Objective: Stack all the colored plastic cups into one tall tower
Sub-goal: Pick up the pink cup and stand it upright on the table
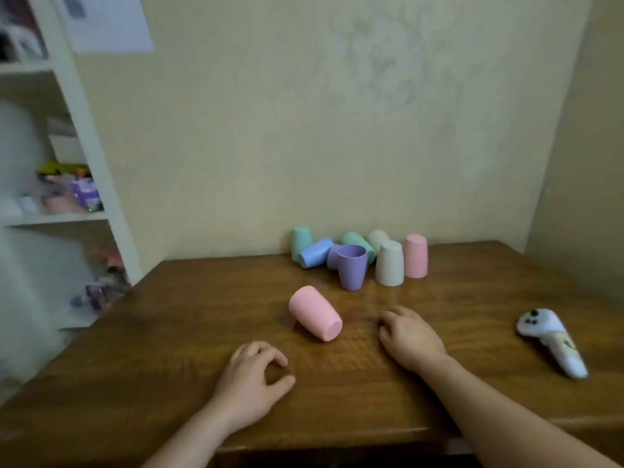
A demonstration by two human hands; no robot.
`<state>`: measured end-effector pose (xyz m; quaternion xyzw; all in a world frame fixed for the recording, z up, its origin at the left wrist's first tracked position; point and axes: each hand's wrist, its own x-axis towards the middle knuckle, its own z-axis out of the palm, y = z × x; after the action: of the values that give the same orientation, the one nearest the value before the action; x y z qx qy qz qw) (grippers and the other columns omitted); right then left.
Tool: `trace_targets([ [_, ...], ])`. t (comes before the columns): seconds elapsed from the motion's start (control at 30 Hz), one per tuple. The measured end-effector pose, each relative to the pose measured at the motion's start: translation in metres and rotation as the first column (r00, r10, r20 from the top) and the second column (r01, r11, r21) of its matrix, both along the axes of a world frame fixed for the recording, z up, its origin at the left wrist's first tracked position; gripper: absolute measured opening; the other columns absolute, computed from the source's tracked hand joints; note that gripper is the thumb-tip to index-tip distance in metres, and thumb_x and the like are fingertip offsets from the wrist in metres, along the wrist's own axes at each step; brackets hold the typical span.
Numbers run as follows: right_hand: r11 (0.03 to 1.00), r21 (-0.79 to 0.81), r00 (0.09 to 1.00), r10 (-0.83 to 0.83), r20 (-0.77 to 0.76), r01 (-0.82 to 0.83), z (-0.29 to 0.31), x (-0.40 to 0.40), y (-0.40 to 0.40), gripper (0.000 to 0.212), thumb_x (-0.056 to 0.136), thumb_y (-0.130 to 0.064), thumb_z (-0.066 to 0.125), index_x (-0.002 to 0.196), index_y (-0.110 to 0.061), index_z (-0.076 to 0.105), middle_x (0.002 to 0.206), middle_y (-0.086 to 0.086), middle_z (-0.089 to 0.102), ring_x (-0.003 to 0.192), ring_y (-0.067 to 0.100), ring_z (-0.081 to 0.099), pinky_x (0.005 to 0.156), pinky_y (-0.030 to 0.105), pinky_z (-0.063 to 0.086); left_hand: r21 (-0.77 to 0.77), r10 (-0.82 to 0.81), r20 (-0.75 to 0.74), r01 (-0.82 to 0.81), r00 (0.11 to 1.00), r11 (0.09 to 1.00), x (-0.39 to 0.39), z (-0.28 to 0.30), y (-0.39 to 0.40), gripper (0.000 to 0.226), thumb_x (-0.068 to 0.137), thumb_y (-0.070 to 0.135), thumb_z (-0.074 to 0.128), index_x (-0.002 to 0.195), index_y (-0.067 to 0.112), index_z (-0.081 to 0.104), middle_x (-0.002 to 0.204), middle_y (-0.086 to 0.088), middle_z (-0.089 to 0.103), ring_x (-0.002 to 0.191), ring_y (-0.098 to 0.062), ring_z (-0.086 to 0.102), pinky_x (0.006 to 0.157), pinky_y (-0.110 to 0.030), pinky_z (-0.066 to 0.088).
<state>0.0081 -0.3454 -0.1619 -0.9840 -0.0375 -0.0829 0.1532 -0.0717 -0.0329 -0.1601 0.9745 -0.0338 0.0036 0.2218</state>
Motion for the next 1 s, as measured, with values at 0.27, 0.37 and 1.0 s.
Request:
trace_targets([
  [0.27,0.999,0.048,0.999,0.01,-0.045,-0.008,-0.003,0.0,-0.007,0.039,0.103,-0.048,0.049,0.135,-0.03,0.064,0.157,0.0,0.05,0.148,0.025,0.045,0.119,0.039,0.039,-0.466,0.287,-0.19,-0.343,0.939,0.816,0.066,0.033,-0.056,0.127,0.065,0.096,0.058,0.163,0.03,0.01,0.156,-0.013,0.05,0.144,-0.039,0.047,0.117,-0.045,0.04],
  [0.37,0.996,-0.09,0.992,-0.023,-0.126,0.012,-0.001,0.013,-0.007,0.061,0.096,-0.076,0.033,0.144,-0.044,0.052,0.173,-0.002,0.027,0.161,0.036,0.017,0.125,0.065,0.018,-0.33,0.201,-0.236,-0.273,0.951,0.904,0.104,0.041,-0.067,0.139,0.067,0.074,0.081,0.169,0.032,-0.004,0.161,-0.012,0.048,0.139,-0.035,0.054,0.11,-0.039,0.047],
  [1.0,0.988,-0.071,0.987,0.127,-0.097,-0.134,-0.01,0.058,-0.016,0.067,0.091,-0.076,0.039,0.151,-0.047,0.048,0.159,-0.018,0.04,0.153,0.022,0.029,0.127,0.053,0.024,-0.647,0.07,0.095,0.008,0.993,0.762,0.193,-0.003,-0.06,0.094,0.05,0.03,0.107,0.125,0.041,0.051,0.122,0.019,0.067,0.112,-0.007,0.066,0.087,-0.028,0.053],
])
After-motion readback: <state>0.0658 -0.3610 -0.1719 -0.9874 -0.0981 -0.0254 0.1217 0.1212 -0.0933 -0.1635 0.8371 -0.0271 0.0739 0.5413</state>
